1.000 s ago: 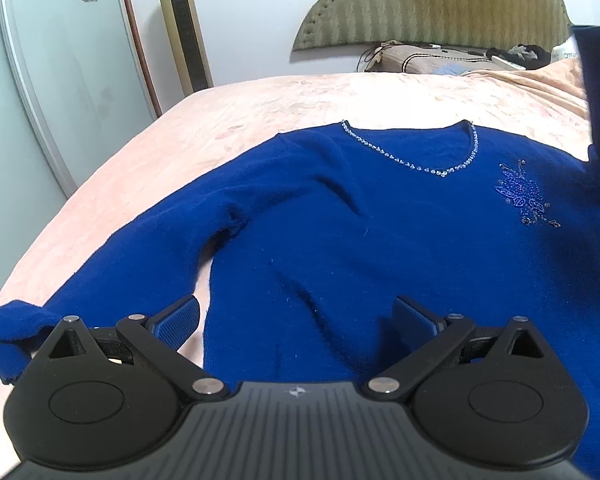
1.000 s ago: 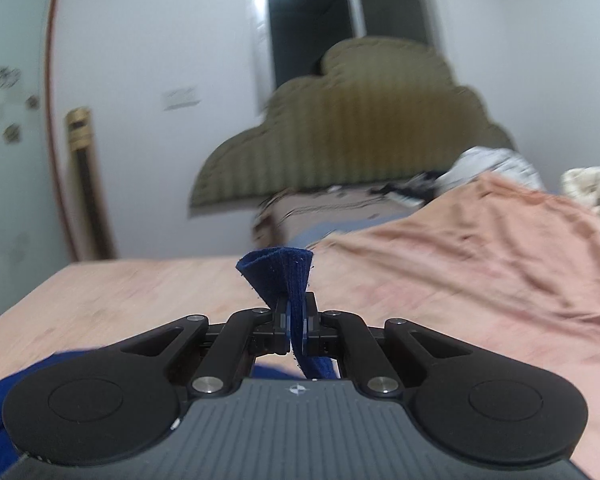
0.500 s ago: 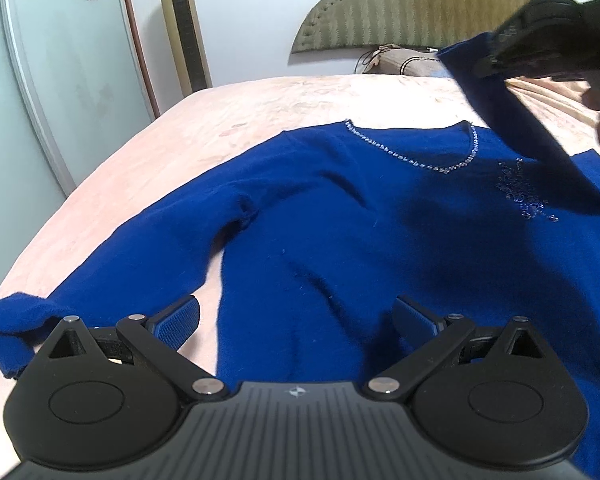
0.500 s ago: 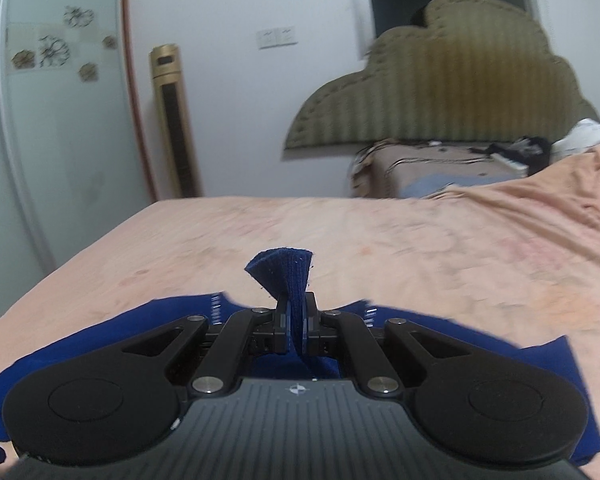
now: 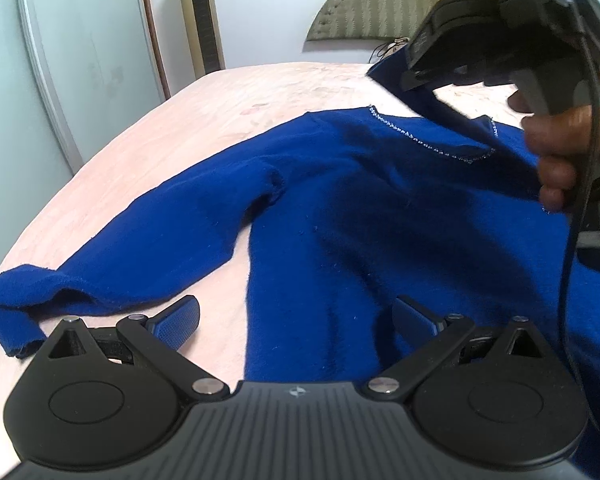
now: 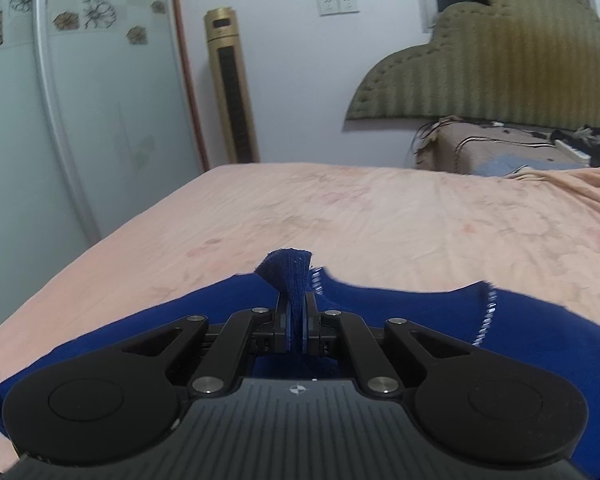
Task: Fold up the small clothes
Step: 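Fold the lifted side over toward the collar's other end with the right tool, release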
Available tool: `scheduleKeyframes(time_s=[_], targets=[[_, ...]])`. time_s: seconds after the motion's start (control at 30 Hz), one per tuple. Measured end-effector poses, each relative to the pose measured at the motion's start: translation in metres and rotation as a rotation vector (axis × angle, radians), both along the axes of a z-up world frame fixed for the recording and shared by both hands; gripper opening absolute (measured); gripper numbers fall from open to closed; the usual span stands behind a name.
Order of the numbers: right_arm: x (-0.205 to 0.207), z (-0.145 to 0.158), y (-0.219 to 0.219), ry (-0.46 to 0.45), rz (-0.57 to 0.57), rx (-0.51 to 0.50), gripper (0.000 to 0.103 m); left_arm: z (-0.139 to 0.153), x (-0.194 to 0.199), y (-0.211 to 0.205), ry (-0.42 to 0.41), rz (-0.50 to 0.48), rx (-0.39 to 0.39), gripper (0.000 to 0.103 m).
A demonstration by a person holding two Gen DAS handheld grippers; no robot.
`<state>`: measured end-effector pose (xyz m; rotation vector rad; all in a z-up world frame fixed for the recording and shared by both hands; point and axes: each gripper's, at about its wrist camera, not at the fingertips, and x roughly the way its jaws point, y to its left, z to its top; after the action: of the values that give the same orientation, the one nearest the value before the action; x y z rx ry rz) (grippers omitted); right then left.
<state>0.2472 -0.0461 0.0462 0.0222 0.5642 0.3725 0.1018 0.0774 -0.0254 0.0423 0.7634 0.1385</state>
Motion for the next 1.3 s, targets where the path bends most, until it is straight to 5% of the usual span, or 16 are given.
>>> scheduleKeyframes(time_s=[0.63, 0.73, 0.93, 1.13, 1.3], targets=[[0.0, -0.017, 0.043, 0.066, 0.104, 0.002, 0.008, -0.006, -0.002, 0.009, 0.025, 0.027, -0.007, 0.103], [0.005, -0.023, 0.037, 0.143, 0.148, 0.063, 0.028, -0.004, -0.002, 0.01, 0.024, 0.027, -0.012, 0.103], [-0.002, -0.014, 0.005, 0.175, 0.144, 0.197, 0.032, -0.003, -0.004, 0.016, 0.013, 0.046, -0.012, 0.103], [0.007, -0.044, 0.019, 0.333, 0.161, 0.083, 0.035, 0.0, -0.007, 0.018, -0.002, 0.076, -0.016, 0.103], [-0.018, -0.028, 0.018, 0.263, 0.197, 0.106, 0.045, 0.012, -0.022, 0.038, -0.06, 0.167, -0.026, 0.103]])
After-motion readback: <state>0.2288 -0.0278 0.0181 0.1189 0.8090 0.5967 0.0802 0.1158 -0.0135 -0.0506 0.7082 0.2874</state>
